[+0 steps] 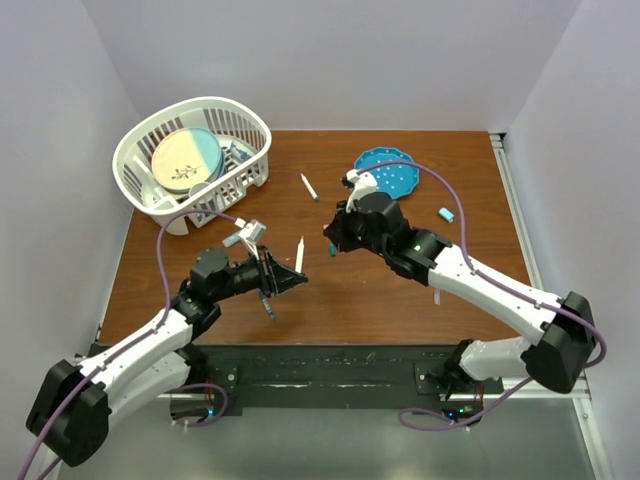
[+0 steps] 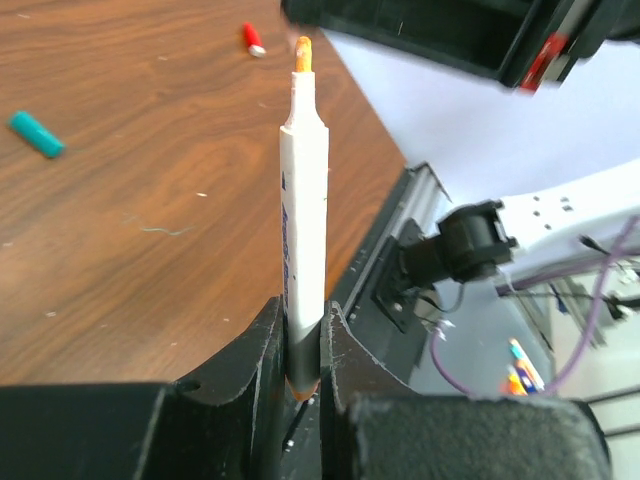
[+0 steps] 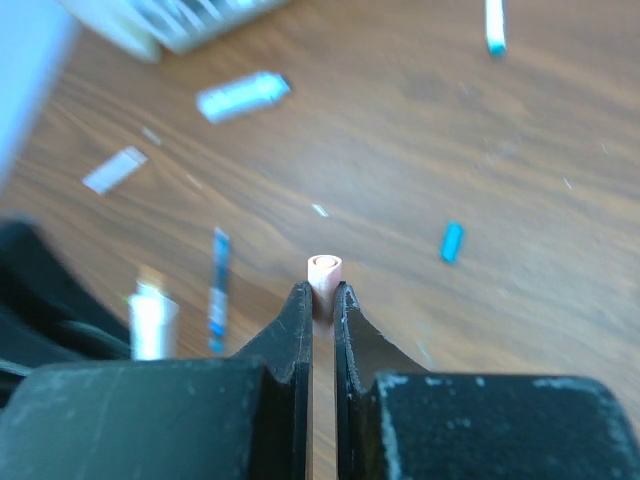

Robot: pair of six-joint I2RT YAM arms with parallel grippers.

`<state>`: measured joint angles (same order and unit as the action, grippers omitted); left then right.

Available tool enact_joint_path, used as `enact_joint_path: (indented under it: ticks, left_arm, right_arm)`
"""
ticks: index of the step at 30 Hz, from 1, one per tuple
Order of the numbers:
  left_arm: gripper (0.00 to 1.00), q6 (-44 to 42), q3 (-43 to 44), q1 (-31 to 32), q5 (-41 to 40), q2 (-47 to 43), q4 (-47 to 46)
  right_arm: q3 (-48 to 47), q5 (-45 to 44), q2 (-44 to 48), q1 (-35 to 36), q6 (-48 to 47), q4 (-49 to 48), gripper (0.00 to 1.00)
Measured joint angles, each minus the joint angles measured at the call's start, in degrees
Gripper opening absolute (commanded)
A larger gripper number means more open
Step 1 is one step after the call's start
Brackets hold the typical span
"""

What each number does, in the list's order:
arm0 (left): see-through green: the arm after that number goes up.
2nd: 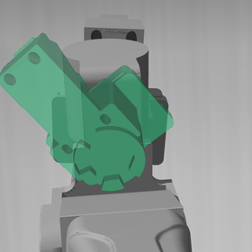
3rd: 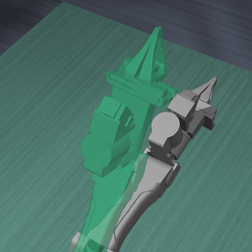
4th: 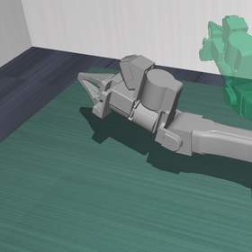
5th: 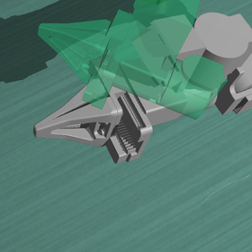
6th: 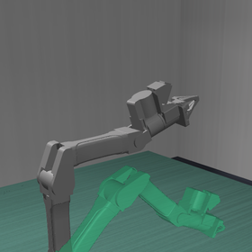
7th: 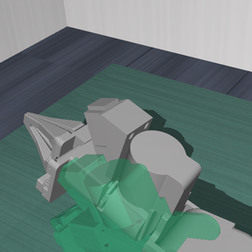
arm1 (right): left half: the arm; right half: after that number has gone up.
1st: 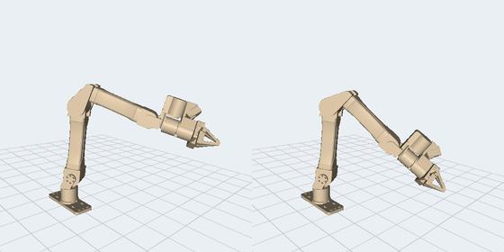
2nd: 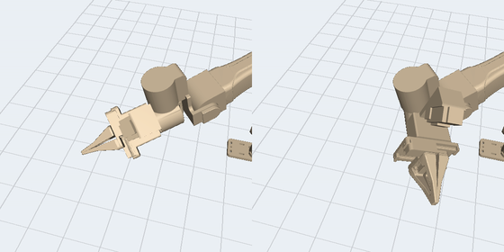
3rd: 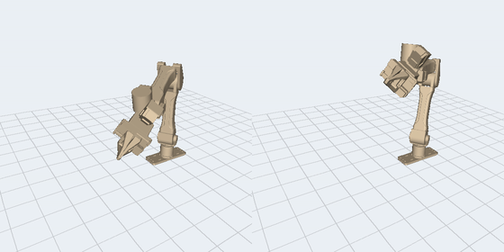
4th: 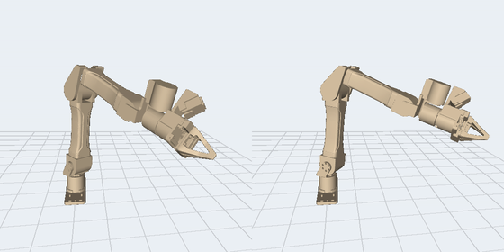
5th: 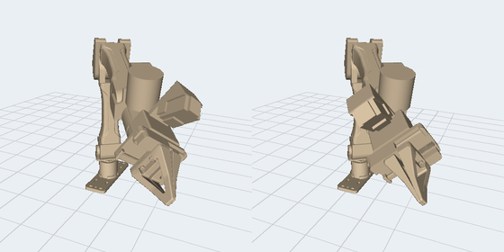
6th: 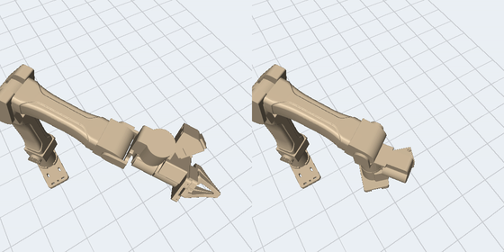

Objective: Insert the pens into the pen caps

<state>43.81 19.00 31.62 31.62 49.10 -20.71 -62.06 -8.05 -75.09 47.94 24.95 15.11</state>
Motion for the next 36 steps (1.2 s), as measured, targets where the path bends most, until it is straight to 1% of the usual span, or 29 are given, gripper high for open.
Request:
enact_joint_path:
  ticks: [5,10,13,17,22,30,36]
  left_arm:
    - [0.00,2.0,-1.3,0.0,4.1,2.1,-6.4]
    - [0.00,3.0,-1.7,0.0,6.2,2.4,-10.2]
    - [0.00,3.9,-2.1,0.0,7.7,2.6,-12.8]
    - [0.00,4.8,-2.1,0.0,8.7,3.1,-14.6]
    - [0.00,5.2,-2.1,0.0,8.9,3.2,-15.7]
    - [0.00,5.7,-2.1,0.0,9.0,4.0,-16.5]
    - [0.00,6.2,-2.1,0.0,9.0,4.7,-16.9]
  right_arm:
    - [3.3,1.4,3.8,0.0,4.1,-8.4,0.00]
    - [5.8,3.5,4.9,0.0,7.6,-14.3,0.00]
    - [8.5,5.7,5.6,0.0,9.2,-19.7,0.00]
    - [11.8,7.7,6.5,0.0,11.1,-25.2,0.00]
    - [13.5,9.1,7.6,0.0,12.4,-30.1,0.00]
    - [14.8,9.6,9.0,0.0,13.8,-34.0,0.00]
    - [15.7,10.6,9.0,0.0,14.6,-34.4,0.00]
